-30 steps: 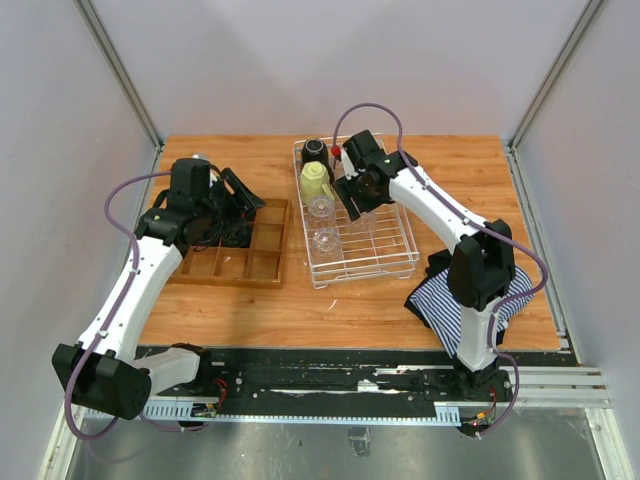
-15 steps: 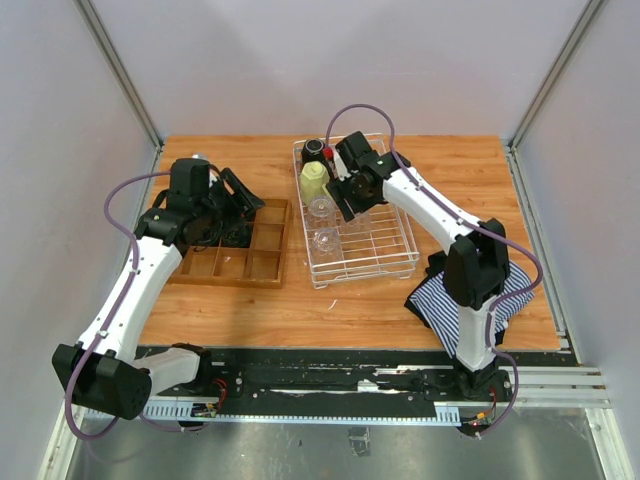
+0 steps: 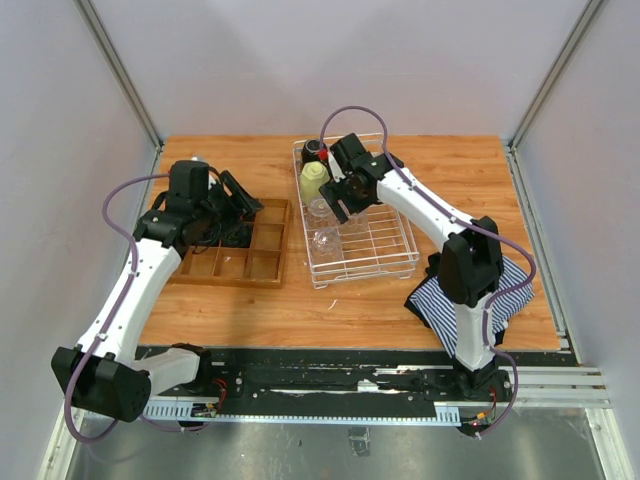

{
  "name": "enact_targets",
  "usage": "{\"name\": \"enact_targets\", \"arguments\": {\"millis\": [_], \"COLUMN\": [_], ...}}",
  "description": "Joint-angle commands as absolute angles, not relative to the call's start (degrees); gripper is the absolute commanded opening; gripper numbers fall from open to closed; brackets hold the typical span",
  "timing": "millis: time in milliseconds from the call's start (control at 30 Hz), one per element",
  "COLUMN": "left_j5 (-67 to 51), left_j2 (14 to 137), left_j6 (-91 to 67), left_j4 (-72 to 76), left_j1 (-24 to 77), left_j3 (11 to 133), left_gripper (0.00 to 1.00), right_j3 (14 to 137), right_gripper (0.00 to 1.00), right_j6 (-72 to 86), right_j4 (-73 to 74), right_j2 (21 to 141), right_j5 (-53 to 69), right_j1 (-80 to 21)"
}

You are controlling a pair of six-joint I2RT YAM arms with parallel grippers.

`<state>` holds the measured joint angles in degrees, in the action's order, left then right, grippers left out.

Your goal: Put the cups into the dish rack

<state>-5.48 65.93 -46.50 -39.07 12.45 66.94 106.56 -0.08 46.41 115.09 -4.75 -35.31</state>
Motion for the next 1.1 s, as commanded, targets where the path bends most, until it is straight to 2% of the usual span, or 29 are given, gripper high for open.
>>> {"name": "enact_targets", "arguments": {"millis": [0, 100, 133, 267, 467, 600, 767, 933, 1067], "left_j5": [-3.8, -2.0, -1.4, 1.1, 7.1, 9.5, 11.5, 14.8, 14.6], "left_j2": [64.4, 63.9, 63.6, 62.7, 65.3, 67.4, 69.0, 71.6, 74.0], "left_j6": [-45.2, -44.2, -44.1, -43.5, -39.3, -36.5, -34.6, -32.5, -29.5], "left_j4": [-38.5, -38.9, -39.0, -39.1, -41.1, -43.0, -46.5, -50.2, -49.5], "left_j1": [11.8, 11.8, 11.8, 11.8, 11.7, 11.7, 11.7, 11.4, 9.3], "left_j3": [65.6, 63.6, 62.7, 58.9, 57.1, 56.3, 54.9, 54.7, 54.3], "left_gripper": [0.70, 0.70, 0.70, 0.69, 0.57, 0.56, 0.57, 0.68, 0.71], "right_j3": [107.2, 106.7, 106.7, 106.9, 107.1, 104.1, 97.6, 92.1, 87.2], "right_gripper": [0.86, 0.93, 0.99, 0.98, 0.98, 0.98, 0.98, 0.98, 0.98], "right_j6": [-0.3, 0.1, 0.4, 1.4, 1.8, 1.9, 2.7, 4.4, 5.5], "right_j4": [45.5, 44.1, 43.8, 42.8, 42.7, 42.6, 40.2, 38.4, 36.7], "right_j2": [113.0, 111.1, 110.6, 108.3, 102.8, 98.0, 92.3, 88.4, 85.3], "right_j5": [-5.6, -4.8, -4.5, -3.5, -4.0, -3.9, -3.5, -1.9, -0.9], "right_j1": [-36.2, -36.2, -36.2, -36.2, -35.9, -34.9, -33.5, -32.5, -32.0]}}
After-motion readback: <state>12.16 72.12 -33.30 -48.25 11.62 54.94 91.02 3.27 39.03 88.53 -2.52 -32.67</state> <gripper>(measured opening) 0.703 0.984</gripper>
